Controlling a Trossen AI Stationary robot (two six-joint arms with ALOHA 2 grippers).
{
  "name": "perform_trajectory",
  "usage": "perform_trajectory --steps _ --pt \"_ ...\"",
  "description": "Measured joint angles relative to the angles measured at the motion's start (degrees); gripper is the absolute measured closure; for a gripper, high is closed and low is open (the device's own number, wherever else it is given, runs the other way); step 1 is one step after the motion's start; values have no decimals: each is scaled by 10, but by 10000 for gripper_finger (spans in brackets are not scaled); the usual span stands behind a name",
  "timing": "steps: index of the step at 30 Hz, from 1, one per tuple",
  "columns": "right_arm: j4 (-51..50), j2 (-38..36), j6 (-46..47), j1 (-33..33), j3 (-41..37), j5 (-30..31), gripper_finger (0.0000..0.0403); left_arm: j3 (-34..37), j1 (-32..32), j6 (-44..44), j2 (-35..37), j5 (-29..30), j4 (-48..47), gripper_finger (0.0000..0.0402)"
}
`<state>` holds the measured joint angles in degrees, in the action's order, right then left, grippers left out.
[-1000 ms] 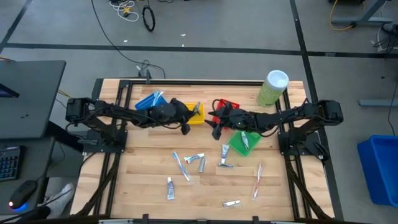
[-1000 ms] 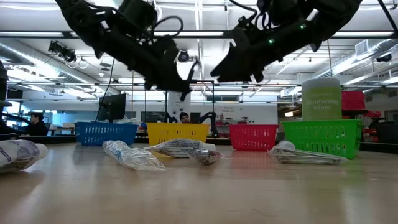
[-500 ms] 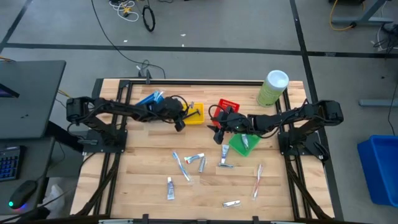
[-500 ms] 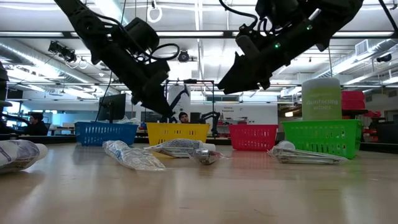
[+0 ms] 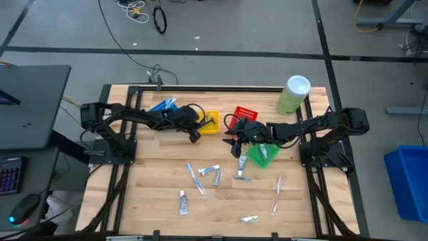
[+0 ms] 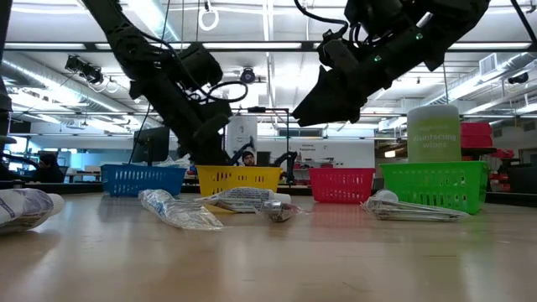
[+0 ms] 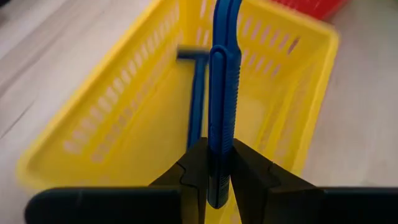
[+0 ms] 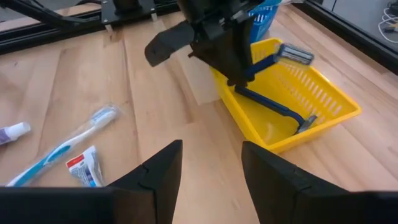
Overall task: Pick & Place Travel size toiletries
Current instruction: Put the blue razor into the yellow bin, then put the silver nail cutter into the red bin
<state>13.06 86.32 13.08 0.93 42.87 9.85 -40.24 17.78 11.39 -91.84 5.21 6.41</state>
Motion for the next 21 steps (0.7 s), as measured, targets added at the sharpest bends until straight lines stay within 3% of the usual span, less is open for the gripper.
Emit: perform_trajectory --steps 12,21 --pt "-8 0 -5 0 0 0 209 -52 0 -15 -2 16 -78 273" --pt "-9 0 -11 0 0 -45 211 -52 -14 -16 -2 8 8 265"
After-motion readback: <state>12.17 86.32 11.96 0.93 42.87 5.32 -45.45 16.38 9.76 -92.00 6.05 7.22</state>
